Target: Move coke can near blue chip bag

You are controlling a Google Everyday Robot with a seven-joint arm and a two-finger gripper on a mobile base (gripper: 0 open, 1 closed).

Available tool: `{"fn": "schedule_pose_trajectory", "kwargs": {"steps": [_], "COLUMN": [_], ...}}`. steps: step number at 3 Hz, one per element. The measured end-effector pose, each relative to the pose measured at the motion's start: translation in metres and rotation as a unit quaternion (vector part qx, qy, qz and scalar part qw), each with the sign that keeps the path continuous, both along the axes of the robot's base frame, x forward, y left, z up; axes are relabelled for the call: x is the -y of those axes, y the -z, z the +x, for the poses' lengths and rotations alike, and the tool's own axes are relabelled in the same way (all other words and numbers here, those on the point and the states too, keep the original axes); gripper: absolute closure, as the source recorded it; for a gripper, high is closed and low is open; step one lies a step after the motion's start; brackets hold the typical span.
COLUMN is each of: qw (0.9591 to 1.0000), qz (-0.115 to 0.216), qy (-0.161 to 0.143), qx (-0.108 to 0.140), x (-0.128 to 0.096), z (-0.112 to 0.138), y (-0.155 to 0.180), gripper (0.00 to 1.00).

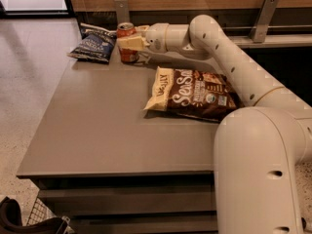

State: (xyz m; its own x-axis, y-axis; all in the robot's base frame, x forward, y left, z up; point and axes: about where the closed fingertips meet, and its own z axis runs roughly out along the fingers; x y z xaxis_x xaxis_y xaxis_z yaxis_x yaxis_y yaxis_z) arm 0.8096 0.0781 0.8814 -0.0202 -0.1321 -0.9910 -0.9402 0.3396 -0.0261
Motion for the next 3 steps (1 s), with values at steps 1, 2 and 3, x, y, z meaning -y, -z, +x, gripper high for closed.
{"fn": "schedule_pose_trajectory", "kwargs": {"steps": [1,2,3], "qw": [1.0,1.0,1.0], "qz": [0.0,0.001,0.001], "qy": [-0.002,-0.005,-0.005], "qx": [-0.001,-0.001,-0.001], "x": [-0.0035,-0.007,-0.007], "z": [-0.0005,-0.001,-0.001], "y": [0.0007,0.0013,0.0013], "gripper": [0.13,0.0,0.0]}}
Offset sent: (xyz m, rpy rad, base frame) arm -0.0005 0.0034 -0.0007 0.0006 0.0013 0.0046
